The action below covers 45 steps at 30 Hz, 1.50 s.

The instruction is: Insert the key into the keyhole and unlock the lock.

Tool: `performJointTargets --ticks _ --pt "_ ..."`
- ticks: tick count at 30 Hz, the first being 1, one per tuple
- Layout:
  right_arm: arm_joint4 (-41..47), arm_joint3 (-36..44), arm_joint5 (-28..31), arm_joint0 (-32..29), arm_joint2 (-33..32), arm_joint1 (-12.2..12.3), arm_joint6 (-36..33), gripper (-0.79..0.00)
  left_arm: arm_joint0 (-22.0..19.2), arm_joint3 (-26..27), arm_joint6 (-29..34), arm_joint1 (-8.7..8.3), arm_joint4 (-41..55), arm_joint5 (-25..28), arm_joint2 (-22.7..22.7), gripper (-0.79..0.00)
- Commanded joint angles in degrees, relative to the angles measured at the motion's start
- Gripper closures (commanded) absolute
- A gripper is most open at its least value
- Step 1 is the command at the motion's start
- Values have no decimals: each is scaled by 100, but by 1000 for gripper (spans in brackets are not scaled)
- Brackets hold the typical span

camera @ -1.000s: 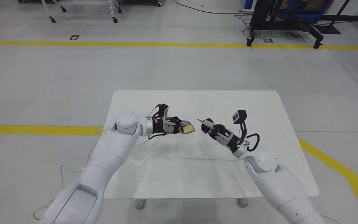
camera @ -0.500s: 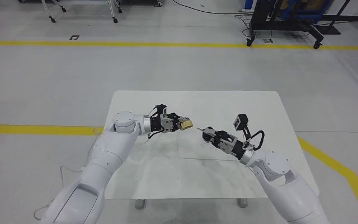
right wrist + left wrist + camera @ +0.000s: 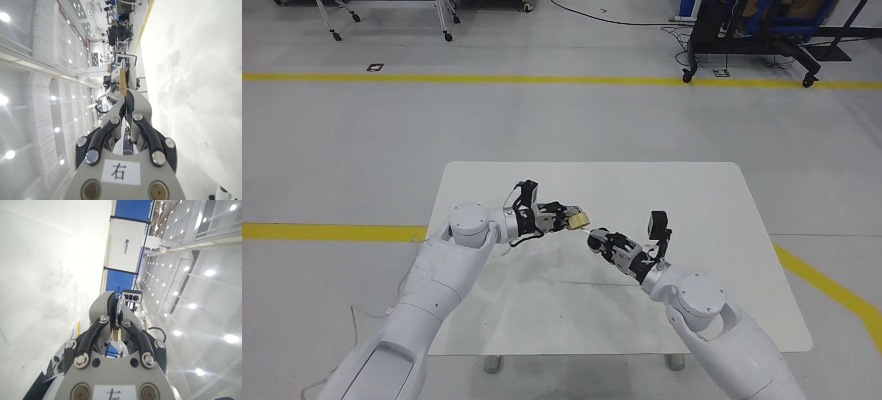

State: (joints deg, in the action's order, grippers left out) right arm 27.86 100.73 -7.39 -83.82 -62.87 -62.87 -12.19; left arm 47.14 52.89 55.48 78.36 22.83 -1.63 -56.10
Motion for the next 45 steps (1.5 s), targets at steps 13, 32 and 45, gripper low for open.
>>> performJointTargets --ticks 13,32,45 --pt "-191 -82 264 28 241 -183 933 0 224 380 -121 -77 -86 -140 -136 0" --pt "-747 -52 359 -47 512 -362 1364 0 234 340 -146 -58 66 -288 -98 0" --pt "-1813 9 1160 -289 431 -441 2142 0 205 300 -244 -70 -22 -437 -96 0"
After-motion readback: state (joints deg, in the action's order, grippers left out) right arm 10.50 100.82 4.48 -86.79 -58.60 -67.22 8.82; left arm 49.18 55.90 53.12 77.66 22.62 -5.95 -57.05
